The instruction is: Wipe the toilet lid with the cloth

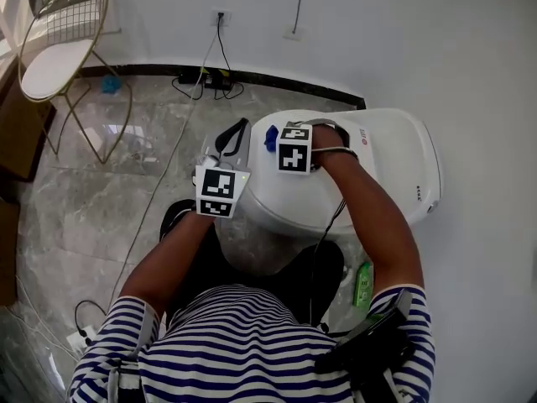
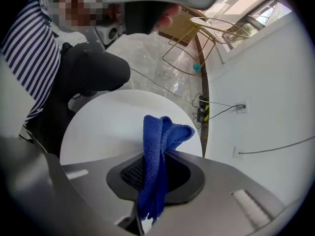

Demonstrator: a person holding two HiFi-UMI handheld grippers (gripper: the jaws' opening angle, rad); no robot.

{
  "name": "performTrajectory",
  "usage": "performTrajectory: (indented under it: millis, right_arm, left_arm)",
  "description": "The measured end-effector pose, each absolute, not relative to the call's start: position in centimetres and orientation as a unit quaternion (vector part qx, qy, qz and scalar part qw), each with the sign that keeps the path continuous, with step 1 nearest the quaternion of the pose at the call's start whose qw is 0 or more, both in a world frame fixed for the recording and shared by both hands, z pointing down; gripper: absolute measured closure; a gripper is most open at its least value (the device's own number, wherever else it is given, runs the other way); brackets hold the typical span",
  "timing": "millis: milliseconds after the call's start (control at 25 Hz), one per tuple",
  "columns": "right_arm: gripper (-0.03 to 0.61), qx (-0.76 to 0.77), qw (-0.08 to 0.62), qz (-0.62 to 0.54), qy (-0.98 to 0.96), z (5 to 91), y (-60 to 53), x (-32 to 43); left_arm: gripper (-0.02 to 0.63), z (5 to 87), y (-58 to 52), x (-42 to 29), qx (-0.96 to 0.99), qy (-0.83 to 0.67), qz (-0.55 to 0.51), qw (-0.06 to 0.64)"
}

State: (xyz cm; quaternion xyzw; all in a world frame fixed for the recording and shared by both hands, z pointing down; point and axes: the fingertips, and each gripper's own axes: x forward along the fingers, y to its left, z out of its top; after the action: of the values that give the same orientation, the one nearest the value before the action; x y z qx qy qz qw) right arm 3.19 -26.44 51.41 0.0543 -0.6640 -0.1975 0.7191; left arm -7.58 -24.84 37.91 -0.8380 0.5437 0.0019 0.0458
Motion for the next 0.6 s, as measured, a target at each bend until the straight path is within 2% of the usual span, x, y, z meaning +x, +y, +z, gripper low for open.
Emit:
performTrajectory:
  millis: [600]
  right_arm:
    - [0.514,-0.011,0.711,-0.135,-0.690,52.3,-11.7,4.6]
  left_arm:
    - [0.609,37.4,-25.1,-3.9,-0.856,0.515,0.006,0.049]
